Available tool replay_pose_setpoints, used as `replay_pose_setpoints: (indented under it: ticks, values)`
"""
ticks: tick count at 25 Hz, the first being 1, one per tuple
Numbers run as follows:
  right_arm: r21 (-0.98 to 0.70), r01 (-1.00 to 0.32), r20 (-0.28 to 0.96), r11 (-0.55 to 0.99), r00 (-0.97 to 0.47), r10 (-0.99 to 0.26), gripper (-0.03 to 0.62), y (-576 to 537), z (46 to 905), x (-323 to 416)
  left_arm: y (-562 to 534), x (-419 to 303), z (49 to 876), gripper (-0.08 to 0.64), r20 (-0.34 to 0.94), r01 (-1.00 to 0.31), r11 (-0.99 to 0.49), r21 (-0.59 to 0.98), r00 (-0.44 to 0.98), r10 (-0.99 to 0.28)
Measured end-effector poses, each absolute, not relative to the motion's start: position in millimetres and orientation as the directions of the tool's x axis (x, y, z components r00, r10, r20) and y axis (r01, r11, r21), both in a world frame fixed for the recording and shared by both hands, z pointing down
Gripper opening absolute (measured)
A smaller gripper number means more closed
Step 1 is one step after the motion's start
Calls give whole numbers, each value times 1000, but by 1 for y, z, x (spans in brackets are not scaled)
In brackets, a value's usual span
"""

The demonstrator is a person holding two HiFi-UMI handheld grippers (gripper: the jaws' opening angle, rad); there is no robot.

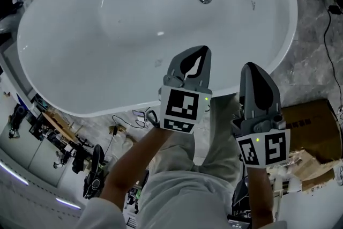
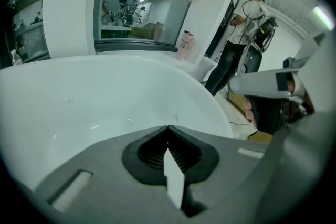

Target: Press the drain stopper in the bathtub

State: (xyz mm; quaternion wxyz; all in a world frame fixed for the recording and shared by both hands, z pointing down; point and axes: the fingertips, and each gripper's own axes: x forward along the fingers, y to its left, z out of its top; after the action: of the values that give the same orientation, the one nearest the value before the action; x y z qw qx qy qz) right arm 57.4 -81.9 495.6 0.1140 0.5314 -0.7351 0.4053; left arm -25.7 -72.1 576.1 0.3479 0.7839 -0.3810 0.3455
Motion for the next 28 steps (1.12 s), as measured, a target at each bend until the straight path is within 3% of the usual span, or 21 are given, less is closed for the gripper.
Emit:
replay_pose_setpoints:
  ticks: [28]
  values:
    - [-415,-907,665,69,-355,-657,3,-120,667,8,-126,-61,829,5,833,-867,-421,266,426,-352]
